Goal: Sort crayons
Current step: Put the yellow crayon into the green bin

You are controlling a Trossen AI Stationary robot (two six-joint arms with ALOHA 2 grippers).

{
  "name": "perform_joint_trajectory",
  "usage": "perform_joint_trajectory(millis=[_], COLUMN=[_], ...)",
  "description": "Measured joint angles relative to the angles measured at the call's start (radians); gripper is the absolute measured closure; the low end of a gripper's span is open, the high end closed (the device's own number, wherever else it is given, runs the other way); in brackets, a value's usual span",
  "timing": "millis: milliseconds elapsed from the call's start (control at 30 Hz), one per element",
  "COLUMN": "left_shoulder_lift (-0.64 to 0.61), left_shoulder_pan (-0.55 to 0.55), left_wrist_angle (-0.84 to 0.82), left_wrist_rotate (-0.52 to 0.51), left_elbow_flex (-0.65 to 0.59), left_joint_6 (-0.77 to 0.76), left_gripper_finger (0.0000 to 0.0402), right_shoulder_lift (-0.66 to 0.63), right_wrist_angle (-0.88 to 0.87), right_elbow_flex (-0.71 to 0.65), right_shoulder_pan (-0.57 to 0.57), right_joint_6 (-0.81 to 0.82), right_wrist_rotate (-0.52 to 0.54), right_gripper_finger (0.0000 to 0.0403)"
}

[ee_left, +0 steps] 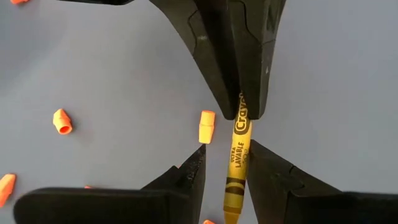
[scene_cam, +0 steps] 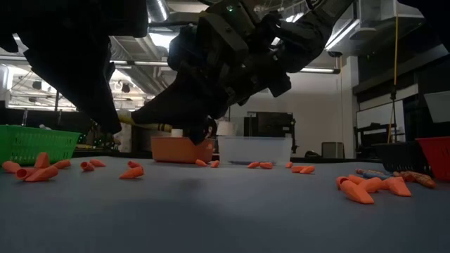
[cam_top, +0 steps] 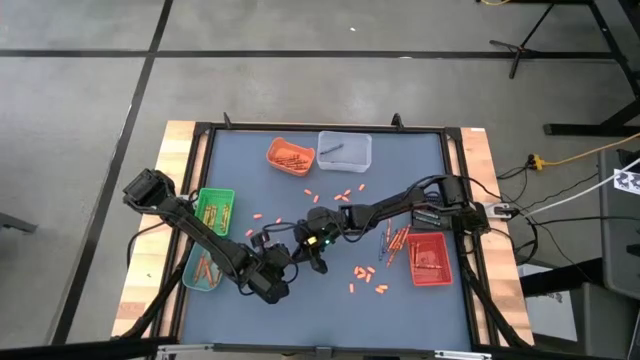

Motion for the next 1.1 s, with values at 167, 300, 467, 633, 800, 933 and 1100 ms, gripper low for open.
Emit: perform_joint_trajectory(millis=[167, 300, 467, 633, 800, 933, 1100], left_shoulder_lift=[0.0, 0.0, 0.0, 0.0, 0.0, 0.0, -0.006], left_shoulder_pan=[0.0, 0.0, -0.001, -0.001, 0.004, 0.007, 0.021], left_wrist_angle=[0.0, 0.001, 0.001, 0.001, 0.002, -0.003, -0.006], left_wrist_rotate=[-0.001, -0.001, 0.001, 0.006, 0.036, 0.047, 0.098], left_elbow_flex=[0.0, 0.0, 0.0, 0.0, 0.0, 0.0, 0.0], left_joint_6=[0.0, -0.001, -0.001, -0.002, -0.005, -0.005, -0.039], left_gripper_finger=[0.0323, 0.0354, 0.0393, 0.0389, 0.039, 0.0391, 0.0392], right_shoulder_lift=[0.0, 0.0, 0.0, 0.0, 0.0, 0.0, -0.016], right_wrist_angle=[-0.002, -0.002, -0.003, -0.004, -0.016, -0.032, -0.104], right_elbow_flex=[0.0, 0.0, 0.0, 0.0, 0.001, 0.001, 0.0], right_shoulder_pan=[0.0, 0.0, 0.0, 0.0, 0.001, 0.001, -0.024], right_joint_6=[0.0, 0.005, 0.042, 0.046, 0.047, 0.063, 0.058], right_wrist_rotate=[0.0, 0.001, 0.0, 0.0, 0.001, -0.001, -0.04], right_gripper_finger=[0.0381, 0.038, 0.038, 0.0379, 0.036, 0.0318, 0.0287])
